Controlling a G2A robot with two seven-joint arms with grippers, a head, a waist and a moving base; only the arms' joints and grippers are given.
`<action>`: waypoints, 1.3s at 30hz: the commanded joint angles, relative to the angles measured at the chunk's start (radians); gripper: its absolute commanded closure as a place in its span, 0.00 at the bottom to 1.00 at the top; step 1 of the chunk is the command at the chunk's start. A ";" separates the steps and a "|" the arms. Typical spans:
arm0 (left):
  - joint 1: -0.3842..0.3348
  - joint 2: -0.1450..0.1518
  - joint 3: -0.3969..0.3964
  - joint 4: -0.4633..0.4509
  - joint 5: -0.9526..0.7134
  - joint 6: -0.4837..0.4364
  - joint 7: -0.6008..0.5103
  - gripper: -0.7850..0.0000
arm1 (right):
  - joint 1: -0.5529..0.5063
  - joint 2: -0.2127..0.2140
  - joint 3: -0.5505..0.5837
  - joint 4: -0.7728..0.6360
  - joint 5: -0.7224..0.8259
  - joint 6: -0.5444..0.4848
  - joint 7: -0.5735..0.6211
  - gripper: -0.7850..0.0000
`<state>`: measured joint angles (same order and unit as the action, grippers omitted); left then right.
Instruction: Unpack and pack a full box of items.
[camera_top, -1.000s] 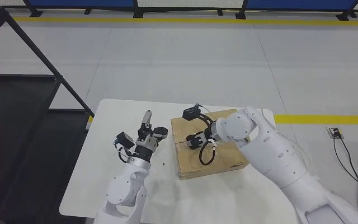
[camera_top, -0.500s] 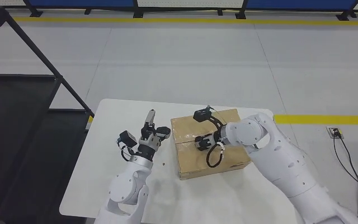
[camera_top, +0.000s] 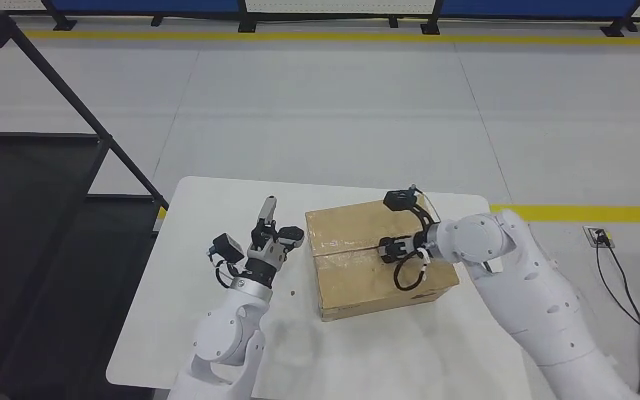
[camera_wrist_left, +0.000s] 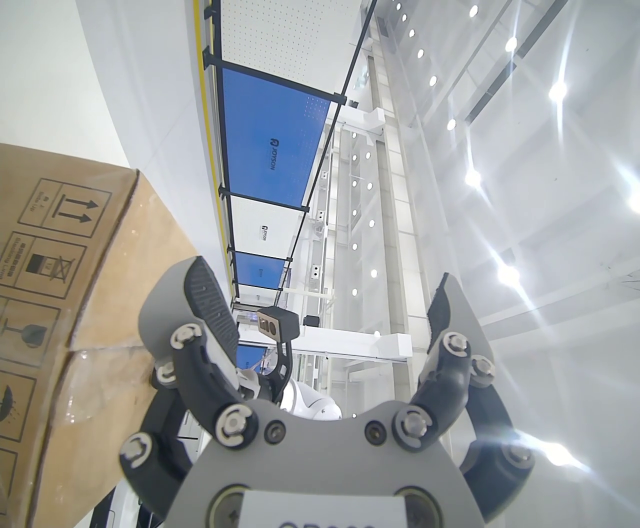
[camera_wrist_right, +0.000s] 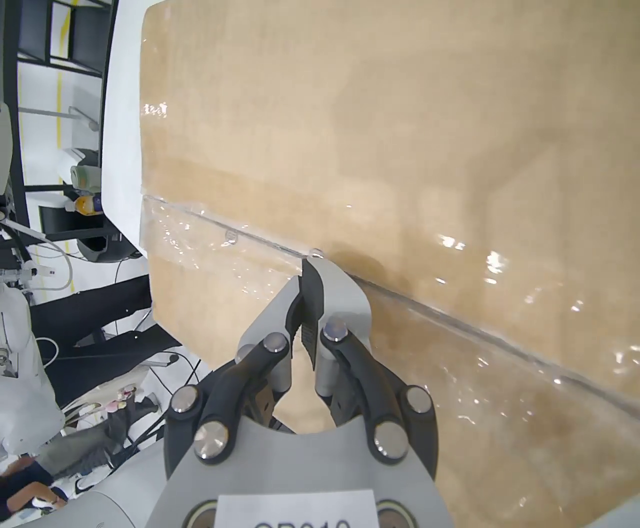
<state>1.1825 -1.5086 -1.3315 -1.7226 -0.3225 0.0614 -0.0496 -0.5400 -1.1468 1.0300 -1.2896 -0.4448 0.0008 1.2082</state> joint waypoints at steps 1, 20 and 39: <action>0.000 0.000 0.000 0.000 0.000 0.000 -0.001 0.00 | -0.012 0.005 0.014 -0.009 -0.007 0.012 -0.003 1.00; -0.009 0.003 0.006 0.001 0.004 0.005 -0.002 0.00 | -0.160 0.062 0.227 -0.088 0.017 0.085 -0.086 1.00; -0.005 0.006 0.010 -0.001 0.008 0.001 -0.002 0.00 | -0.183 0.084 0.353 0.060 0.184 0.047 -0.178 1.00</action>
<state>1.1772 -1.5030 -1.3213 -1.7233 -0.3159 0.0609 -0.0515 -0.7222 -1.0643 1.3765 -1.2371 -0.2702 0.0509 1.0337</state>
